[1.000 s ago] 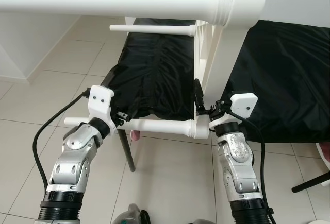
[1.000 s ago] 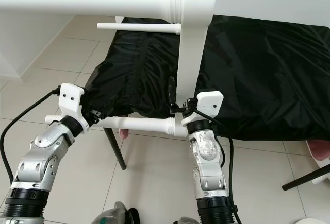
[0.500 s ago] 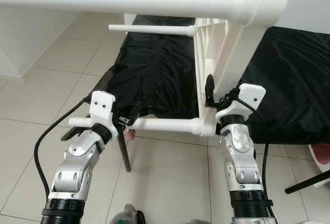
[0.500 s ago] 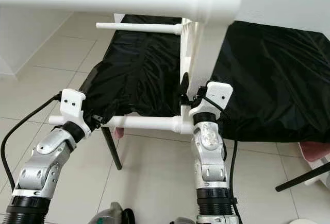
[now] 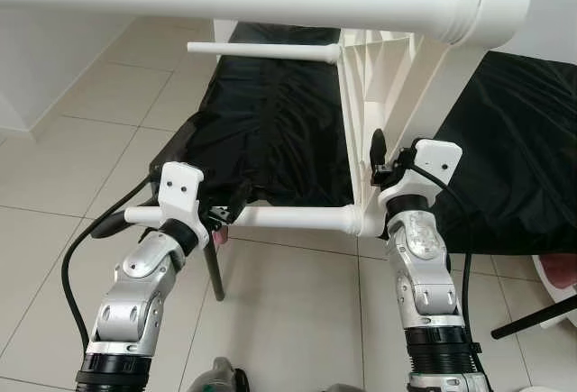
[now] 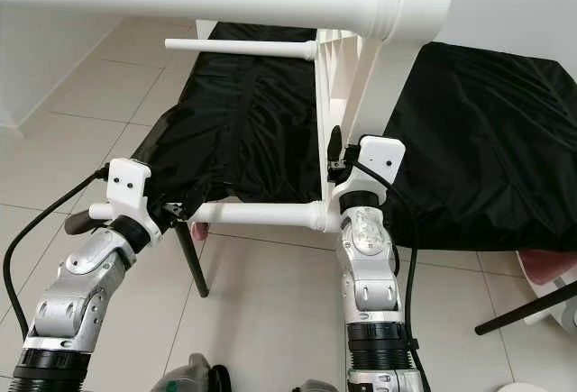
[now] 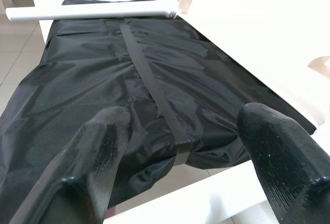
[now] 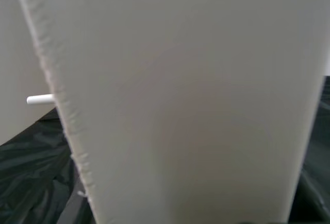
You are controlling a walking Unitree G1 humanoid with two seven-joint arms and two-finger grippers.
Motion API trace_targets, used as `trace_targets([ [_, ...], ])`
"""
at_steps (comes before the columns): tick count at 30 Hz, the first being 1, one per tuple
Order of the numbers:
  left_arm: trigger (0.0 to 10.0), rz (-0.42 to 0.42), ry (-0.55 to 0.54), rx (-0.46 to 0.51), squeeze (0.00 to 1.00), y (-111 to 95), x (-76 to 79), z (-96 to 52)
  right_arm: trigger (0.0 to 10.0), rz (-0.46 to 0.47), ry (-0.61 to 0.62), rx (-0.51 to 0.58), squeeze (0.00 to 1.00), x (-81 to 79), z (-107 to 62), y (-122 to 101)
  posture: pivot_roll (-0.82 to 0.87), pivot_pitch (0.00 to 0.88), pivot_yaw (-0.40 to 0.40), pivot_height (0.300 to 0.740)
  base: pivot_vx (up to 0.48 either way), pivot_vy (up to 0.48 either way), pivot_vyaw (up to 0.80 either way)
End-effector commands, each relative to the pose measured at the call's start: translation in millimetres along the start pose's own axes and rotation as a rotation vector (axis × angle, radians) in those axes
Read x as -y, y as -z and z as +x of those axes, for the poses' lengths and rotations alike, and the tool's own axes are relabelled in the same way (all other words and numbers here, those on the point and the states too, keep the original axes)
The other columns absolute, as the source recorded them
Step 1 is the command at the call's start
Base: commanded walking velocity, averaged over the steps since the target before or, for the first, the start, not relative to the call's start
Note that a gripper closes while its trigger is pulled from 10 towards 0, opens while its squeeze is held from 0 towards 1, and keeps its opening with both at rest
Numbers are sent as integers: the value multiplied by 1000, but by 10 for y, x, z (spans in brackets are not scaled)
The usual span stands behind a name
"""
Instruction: Building children table
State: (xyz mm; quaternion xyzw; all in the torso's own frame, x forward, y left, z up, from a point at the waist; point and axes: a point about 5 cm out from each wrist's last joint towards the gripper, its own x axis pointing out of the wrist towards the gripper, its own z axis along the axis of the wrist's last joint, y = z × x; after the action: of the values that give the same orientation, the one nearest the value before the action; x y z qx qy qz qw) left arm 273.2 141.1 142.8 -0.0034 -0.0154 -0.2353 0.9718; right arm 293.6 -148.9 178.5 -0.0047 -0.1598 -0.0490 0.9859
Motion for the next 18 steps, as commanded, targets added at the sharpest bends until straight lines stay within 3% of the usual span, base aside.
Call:
trace_targets([
  [1,10000,3,-49,-10,0,6,-6,-9,0,-34,91,2,0,156,38,-10,13,4,-36,740,0,0,0],
  [5,10000,3,-49,-12,0,13,-2,-13,0,-50,121,24,0,231,79,-50,11,5,-34,740,0,0,0],
  [9,10000,0,-44,-14,0,14,2,-13,0,-59,181,62,0,438,205,-161,7,7,-32,740,0,0,0],
  [18,10000,1,-41,-12,0,4,7,-1,0,-57,251,126,0,632,334,-339,8,5,-29,740,0,0,0],
])
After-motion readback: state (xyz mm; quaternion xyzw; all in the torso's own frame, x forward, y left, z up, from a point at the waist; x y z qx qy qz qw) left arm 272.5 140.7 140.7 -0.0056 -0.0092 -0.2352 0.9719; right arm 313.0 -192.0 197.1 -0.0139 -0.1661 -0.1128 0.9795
